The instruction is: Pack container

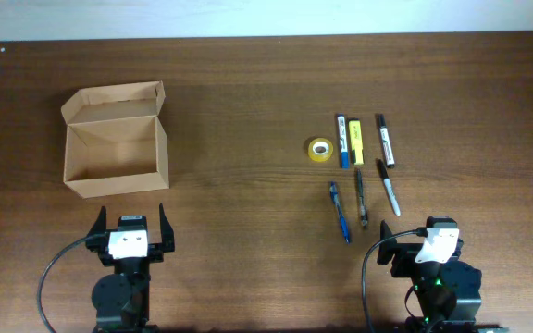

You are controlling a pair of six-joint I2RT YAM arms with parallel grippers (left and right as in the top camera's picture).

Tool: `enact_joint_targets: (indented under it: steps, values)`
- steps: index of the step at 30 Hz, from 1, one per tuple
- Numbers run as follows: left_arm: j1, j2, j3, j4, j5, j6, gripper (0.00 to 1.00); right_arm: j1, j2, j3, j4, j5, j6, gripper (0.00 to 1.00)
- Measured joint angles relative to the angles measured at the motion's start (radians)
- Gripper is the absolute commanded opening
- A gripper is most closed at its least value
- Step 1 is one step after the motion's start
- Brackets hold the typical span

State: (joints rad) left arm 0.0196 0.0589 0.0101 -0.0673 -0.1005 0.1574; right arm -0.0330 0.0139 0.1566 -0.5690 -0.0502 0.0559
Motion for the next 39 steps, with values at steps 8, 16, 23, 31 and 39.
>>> enact_joint_targets:
  steps: [8,16,23,31,39]
  values:
    - [0.0,0.0,0.0,-0.004,0.024,0.0,1.0,0.0,0.0,0.0,0.0,0.0,0.0,0.99]
    - [0.0,0.0,0.003,0.077,0.23,-0.055,1.0,0.0,0.0,0.0,0.0,0.0,0.0,0.99]
    - [-0.001,0.118,0.235,-0.094,0.208,-0.188,1.0,0.0,0.0,0.0,0.0,0.0,0.0,0.99]
    - [-0.001,0.767,0.907,-0.423,0.144,-0.188,1.0,0.0,-0.003,0.0,0.002,0.003,0.0,0.99]
    - [-0.001,1.426,1.539,-0.763,0.146,-0.112,1.0,0.0,-0.004,0.0,0.0,0.004,0.0,0.99]
